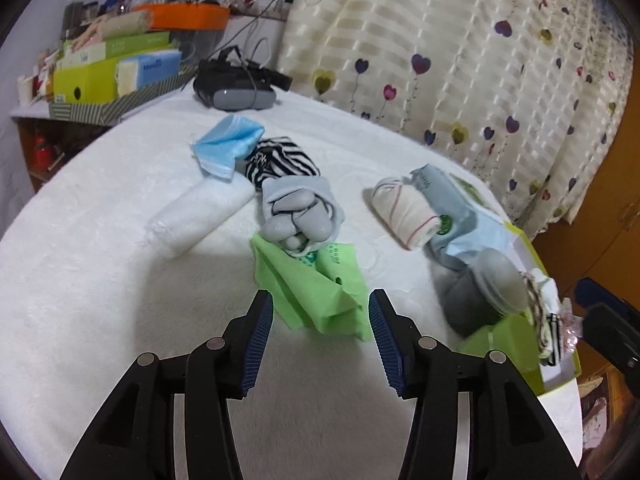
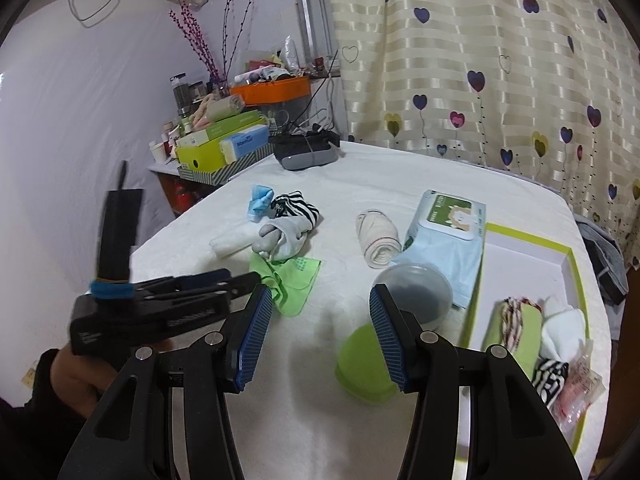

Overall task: Organize soft objects
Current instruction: 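Withdraw both tools from the box and move the left tool to the green cloth, then grasp the green cloth with the left tool while the right tool grasps the grey sock, then carry the green cloth and grey sock over the green-rimmed box with both tools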

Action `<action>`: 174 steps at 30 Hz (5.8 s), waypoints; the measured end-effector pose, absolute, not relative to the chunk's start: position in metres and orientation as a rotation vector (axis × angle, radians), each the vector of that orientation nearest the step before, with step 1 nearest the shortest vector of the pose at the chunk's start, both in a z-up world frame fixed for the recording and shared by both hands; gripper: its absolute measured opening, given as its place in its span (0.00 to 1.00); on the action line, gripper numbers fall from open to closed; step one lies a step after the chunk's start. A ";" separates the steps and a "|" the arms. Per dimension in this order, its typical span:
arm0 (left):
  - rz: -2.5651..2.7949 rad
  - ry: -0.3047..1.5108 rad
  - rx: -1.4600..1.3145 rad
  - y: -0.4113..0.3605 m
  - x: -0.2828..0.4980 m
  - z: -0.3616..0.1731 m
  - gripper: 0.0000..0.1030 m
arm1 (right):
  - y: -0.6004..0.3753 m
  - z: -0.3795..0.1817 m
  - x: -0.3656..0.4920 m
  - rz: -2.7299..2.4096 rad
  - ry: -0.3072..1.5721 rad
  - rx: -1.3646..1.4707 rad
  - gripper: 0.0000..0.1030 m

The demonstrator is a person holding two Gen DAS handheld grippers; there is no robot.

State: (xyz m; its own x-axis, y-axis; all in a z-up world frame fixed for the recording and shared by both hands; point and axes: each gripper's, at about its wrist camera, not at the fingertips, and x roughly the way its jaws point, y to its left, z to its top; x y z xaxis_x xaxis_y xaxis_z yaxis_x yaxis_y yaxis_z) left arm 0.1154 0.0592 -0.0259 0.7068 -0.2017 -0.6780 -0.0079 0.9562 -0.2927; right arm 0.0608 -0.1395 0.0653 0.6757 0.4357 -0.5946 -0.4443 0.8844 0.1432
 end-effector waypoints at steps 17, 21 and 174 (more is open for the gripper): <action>-0.079 0.827 -0.317 0.062 0.139 -0.046 0.09 | -0.121 0.060 0.094 0.521 0.695 -0.011 0.50; -0.086 0.806 -0.345 0.073 0.127 -0.042 0.08 | -0.108 0.059 0.105 0.523 0.712 -0.017 0.51; -0.592 0.836 -0.036 -0.175 0.076 -0.011 0.08 | -0.323 0.004 0.047 0.171 0.797 0.239 0.21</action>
